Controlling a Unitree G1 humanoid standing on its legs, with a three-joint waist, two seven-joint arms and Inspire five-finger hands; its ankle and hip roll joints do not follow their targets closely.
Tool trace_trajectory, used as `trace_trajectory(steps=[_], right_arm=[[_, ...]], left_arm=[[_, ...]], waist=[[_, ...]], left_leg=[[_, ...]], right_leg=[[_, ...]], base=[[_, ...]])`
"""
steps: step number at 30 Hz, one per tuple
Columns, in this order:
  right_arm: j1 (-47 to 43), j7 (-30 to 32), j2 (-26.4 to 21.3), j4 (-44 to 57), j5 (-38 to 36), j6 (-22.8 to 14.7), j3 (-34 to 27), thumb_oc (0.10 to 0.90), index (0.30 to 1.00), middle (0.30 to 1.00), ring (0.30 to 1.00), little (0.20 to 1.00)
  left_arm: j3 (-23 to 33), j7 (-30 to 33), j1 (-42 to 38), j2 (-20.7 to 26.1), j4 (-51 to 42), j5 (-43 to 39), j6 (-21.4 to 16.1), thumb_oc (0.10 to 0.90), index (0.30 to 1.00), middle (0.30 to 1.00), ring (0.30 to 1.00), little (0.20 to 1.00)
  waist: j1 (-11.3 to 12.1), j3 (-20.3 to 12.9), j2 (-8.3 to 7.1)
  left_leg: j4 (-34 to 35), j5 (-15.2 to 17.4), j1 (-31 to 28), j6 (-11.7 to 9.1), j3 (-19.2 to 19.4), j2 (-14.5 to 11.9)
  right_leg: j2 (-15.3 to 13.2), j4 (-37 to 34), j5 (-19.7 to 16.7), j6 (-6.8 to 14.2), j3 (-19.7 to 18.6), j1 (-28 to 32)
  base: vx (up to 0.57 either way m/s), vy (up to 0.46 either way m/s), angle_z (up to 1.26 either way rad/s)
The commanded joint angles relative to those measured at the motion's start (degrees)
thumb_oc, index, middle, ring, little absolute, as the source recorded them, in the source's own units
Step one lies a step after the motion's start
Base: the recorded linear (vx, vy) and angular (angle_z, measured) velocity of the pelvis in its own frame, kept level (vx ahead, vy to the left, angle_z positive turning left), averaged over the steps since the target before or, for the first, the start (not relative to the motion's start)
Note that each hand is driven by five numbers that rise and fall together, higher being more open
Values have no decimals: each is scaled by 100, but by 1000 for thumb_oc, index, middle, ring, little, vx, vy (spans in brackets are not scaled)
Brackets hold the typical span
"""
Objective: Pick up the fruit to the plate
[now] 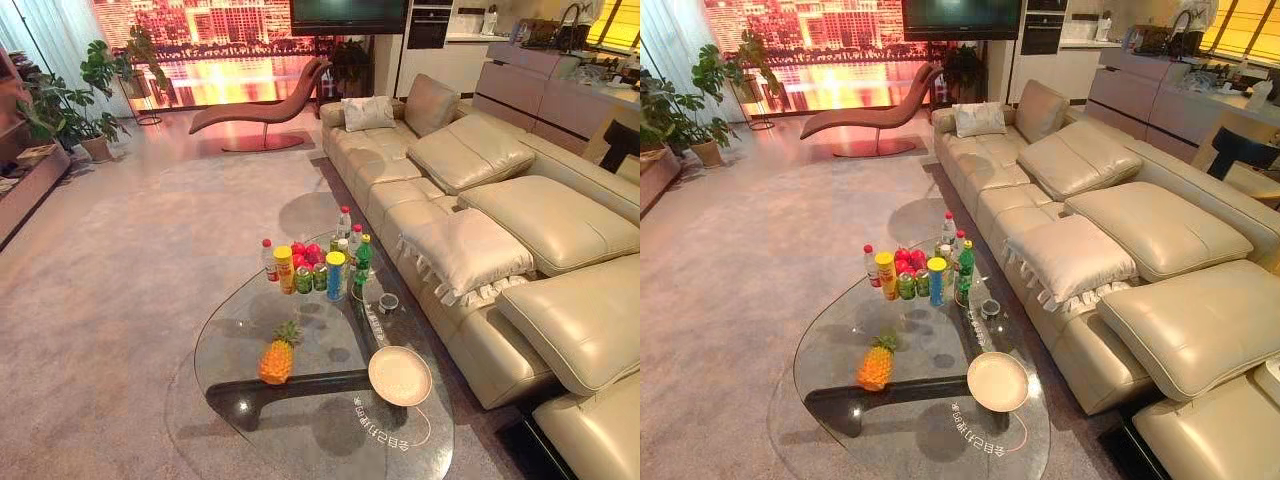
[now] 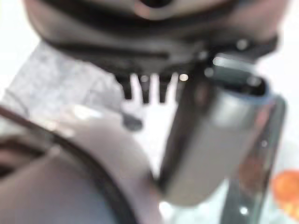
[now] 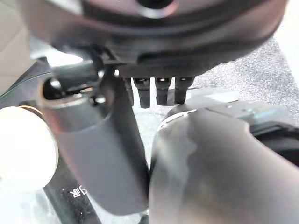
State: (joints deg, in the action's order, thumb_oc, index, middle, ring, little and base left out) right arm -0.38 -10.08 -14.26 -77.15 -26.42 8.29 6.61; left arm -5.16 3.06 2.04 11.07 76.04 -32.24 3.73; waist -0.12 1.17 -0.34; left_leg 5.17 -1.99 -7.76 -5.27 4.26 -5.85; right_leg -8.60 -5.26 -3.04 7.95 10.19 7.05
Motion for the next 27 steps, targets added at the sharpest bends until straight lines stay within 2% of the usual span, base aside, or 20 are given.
trace_trajectory(steps=[1, 11, 20, 27], right_arm=[[-126, 89, 272, -403, 141, 293, 146, 800, 900, 900, 900, 900], [-113, 56, 264, -433, 193, 316, 152, 800, 900, 900, 900, 900], [-123, 50, 246, -432, 224, 335, 196, 800, 900, 900, 900, 900], [-166, 84, 215, -446, 208, 341, 194, 800, 900, 900, 900, 900]], left_arm=[[39, 118, -407, -189, 488, -61, 24, 800, 900, 900, 900, 900], [91, 64, -427, -143, 491, -15, -69, 800, 900, 900, 900, 900], [105, 335, -498, -105, 540, 49, 56, 800, 900, 900, 900, 900], [188, 680, -517, -72, 565, 48, -186, 800, 900, 900, 900, 900]], waist=[[-11, 252, -86], [-4, 232, -109], [-24, 250, -124], [-21, 319, -127]], left_leg=[[-17, 499, -4, 200, -112, 541], [-17, 518, -14, 206, -102, 536], [-17, 507, -14, 207, -69, 529], [-17, 494, 8, 200, -73, 525]], right_leg=[[444, 32, 384, -164, 77, 141], [450, 26, 388, -177, 86, 150], [456, 32, 381, -173, 61, 142], [455, 26, 369, -168, 59, 123]], base=[[-110, -17, -27], [0, 0, 0], [0, 0, 0], [0, 0, 0]])
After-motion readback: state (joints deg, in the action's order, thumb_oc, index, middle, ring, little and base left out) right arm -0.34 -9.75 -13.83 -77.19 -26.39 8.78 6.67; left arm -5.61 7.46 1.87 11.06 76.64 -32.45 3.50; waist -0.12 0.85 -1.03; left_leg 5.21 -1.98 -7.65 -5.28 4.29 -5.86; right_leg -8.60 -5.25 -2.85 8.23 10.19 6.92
